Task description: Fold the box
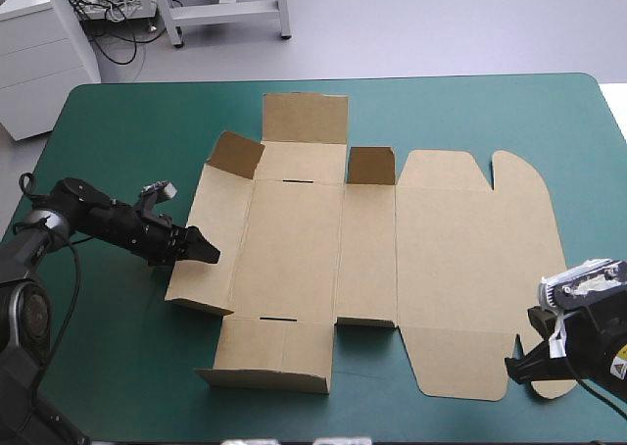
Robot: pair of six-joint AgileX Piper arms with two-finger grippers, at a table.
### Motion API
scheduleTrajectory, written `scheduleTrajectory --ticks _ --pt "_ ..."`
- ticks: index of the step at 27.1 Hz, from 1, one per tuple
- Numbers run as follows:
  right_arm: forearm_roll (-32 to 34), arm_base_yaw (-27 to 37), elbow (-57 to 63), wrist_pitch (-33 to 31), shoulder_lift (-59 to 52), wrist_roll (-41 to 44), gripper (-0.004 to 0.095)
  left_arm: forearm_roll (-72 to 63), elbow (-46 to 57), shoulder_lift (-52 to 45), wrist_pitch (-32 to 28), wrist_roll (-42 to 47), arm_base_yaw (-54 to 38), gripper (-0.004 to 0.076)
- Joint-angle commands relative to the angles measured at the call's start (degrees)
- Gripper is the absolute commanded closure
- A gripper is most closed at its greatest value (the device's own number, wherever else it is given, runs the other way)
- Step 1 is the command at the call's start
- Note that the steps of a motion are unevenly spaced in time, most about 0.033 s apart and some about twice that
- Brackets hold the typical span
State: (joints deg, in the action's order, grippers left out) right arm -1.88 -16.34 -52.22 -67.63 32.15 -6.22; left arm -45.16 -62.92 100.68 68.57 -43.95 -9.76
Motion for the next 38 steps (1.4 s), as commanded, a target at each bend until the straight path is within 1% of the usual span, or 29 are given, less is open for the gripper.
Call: scheduleTrajectory --ticks 1,4,6,7,10,14,15,21,25,27,31,34,36,37,38 --pt "-0.37 0.05 -1.27 3.11 0.21 -0.11 0.0926 -1.97 -1.06 -2.06 6.21 1.6 0.92 0.0195" --pt "-0.37 0.05 -1.27 3.11 0.21 -0.11 0.0926 -1.82 -1.06 -2.06 6.21 2.42 0.92 0.0206" --pt "-0.24 0.05 -1.27 3.11 0.21 -0.11 0.0926 -1.72 -1.06 -2.06 6.21 2.79 0.92 0.0245" --pt "-0.24 0.05 -1.27 3.11 0.21 -0.11 0.0926 -1.56 -1.06 -2.06 6.21 3.05 0.92 0.0281" --pt "-0.24 0.05 -1.27 3.11 0.21 -0.11 0.0926 -0.27 -1.06 -2.06 6.21 3.79 0.92 0.0449" --pt "-0.24 0.05 -1.27 3.11 0.21 -0.11 0.0926 -0.01 -1.06 -2.06 6.21 4.52 0.92 0.0726" --pt "-0.24 0.05 -1.27 3.11 0.21 -0.11 0.0926 -0.01 -1.06 -2.06 6.21 4.52 0.92 0.0753" --pt "-0.24 0.05 -1.27 3.34 0.21 -0.11 0.0926 -0.26 -1.06 -2.06 6.11 4.52 0.92 0.0756" --pt "-0.24 0.05 -1.27 3.34 0.21 -0.22 0.0926 -0.47 -1.18 -2.06 6.11 0.22 0.92 0.0756" --pt "-0.24 0.05 -1.27 3.34 0.21 -0.22 0.0926 -0.47 -1.78 -2.06 6.22 0.2 1.19 0.0756" --pt "-0.24 0.05 -1.27 3.46 0.21 -0.22 0.0926 1.37 -4.53 -2.17 6.22 0.42 3.83 0.0756" --pt "-0.24 0.05 -1.27 3.46 0.21 -0.11 0.0926 6.01 -8.38 -2.17 4.79 3.68 7.3 0.0756" --pt "-0.24 0.05 -1.27 3.66 0.21 -0.11 0.0926 15.77 -16.27 -2.17 3.7 8.58 13.53 0.0756" --pt "-0.24 0.05 -1.27 3.93 0.21 -0.11 0.0926 18.24 -18.83 -2.17 3.42 9.61 15.13 0.0756" --pt "-0.24 0.05 -1.27 4.73 0.21 -0.11 0.0926 22.41 -24.3 -2.17 2.94 11.37 17.88 0.0756"
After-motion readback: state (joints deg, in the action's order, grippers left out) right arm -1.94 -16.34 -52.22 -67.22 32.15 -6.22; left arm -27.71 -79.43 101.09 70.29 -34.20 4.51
